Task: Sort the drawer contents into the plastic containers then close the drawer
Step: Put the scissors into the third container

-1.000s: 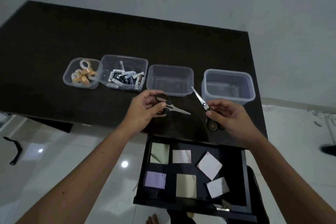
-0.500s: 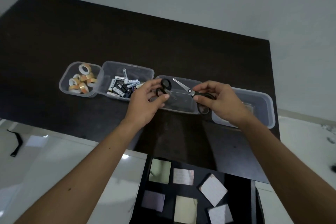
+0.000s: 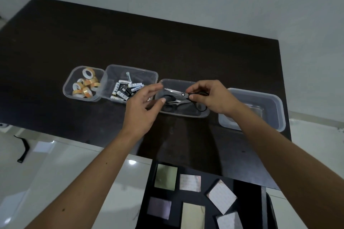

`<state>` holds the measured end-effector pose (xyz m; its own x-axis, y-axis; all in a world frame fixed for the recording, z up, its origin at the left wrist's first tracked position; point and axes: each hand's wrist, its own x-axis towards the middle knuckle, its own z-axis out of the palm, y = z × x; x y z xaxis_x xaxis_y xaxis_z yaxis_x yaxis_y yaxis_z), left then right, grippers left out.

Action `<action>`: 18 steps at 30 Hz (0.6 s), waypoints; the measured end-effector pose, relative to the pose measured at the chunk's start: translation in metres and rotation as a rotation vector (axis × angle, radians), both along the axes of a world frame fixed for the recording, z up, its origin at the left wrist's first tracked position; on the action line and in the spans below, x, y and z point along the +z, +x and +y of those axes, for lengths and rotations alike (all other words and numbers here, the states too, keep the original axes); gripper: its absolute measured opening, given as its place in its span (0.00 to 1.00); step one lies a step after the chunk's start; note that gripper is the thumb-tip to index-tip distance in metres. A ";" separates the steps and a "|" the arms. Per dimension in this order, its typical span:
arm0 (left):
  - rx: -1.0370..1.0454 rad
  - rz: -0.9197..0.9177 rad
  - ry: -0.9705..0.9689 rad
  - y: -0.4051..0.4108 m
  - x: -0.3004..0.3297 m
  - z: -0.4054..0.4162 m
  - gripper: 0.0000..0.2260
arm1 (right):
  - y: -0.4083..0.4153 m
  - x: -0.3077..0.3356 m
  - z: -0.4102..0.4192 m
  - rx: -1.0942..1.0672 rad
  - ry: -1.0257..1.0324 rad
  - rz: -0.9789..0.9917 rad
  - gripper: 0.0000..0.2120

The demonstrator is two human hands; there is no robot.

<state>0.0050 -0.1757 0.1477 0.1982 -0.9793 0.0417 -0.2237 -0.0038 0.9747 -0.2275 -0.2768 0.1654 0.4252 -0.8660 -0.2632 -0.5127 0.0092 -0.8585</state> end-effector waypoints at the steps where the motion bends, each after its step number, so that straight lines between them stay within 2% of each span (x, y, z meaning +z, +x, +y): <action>1: 0.008 0.013 0.006 -0.001 0.000 0.000 0.17 | 0.001 0.000 -0.002 -0.003 0.002 0.010 0.09; 11: -0.022 0.075 0.027 -0.006 -0.004 0.003 0.16 | -0.004 0.001 0.007 -0.074 -0.011 -0.098 0.10; 18: -0.073 0.104 0.047 -0.012 -0.005 0.022 0.16 | -0.009 0.012 0.045 -0.078 -0.054 -0.163 0.10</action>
